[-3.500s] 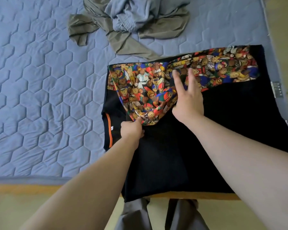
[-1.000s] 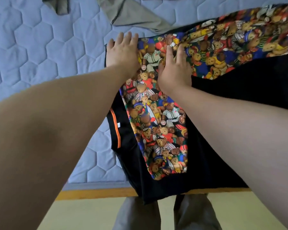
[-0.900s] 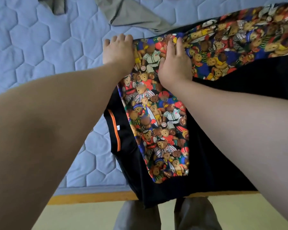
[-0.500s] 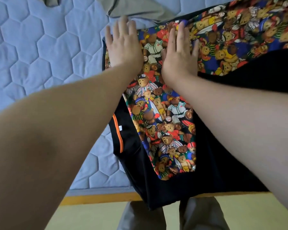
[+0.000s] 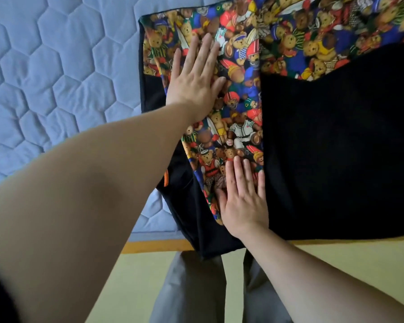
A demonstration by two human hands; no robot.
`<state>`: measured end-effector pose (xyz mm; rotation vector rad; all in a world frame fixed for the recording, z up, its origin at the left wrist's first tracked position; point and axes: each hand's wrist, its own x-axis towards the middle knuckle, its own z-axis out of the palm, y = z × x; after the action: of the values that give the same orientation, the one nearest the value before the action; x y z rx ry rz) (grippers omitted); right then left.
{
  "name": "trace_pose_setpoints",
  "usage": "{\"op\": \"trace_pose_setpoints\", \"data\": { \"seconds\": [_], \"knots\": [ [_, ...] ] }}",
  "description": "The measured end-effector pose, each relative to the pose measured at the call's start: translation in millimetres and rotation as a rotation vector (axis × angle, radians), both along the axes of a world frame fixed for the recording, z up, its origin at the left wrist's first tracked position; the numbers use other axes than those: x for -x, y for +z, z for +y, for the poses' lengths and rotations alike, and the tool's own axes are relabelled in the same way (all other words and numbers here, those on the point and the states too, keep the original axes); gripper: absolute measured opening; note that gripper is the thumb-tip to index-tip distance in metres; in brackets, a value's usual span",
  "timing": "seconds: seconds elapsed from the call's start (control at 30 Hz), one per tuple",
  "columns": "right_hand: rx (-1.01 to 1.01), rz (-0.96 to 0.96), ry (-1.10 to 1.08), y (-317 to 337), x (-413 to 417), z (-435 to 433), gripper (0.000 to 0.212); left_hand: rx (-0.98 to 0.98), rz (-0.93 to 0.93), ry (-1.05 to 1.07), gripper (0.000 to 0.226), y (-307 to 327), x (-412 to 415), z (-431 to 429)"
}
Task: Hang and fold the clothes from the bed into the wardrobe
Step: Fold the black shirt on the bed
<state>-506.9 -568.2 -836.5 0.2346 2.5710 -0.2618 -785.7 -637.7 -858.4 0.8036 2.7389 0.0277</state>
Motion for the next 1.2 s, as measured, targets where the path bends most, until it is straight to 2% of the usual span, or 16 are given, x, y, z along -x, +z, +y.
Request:
{"op": "trace_pose_setpoints", "data": {
  "seconds": [0.2,0.33,0.4,0.73,0.93,1.2],
  "knots": [
    [0.030,-0.071,-0.025,6.9,-20.0,-3.9,0.079,0.042,0.045,0.013,0.075,17.2,-9.7,11.9],
    [0.035,-0.059,-0.038,12.5,-13.2,-11.1,0.079,0.024,-0.001,-0.376,0.079,20.2,-53.3,33.4],
    [0.051,-0.046,-0.064,14.3,-19.5,-15.6,0.079,0.046,-0.009,-0.428,0.078,10.5,-65.9,39.0],
    [0.064,-0.100,-0.017,13.0,-45.5,-26.8,0.084,0.075,-0.024,-0.288,0.076,12.7,-70.1,41.0],
    [0.082,-0.153,0.008,38.1,-46.4,-32.0,0.089,0.078,-0.049,-0.024,0.072,20.8,-99.4,-6.4],
    [0.152,-0.169,0.125,53.9,-53.7,-62.7,0.109,0.014,-0.082,0.329,0.069,31.2,-107.8,-66.3]
  ]
}}
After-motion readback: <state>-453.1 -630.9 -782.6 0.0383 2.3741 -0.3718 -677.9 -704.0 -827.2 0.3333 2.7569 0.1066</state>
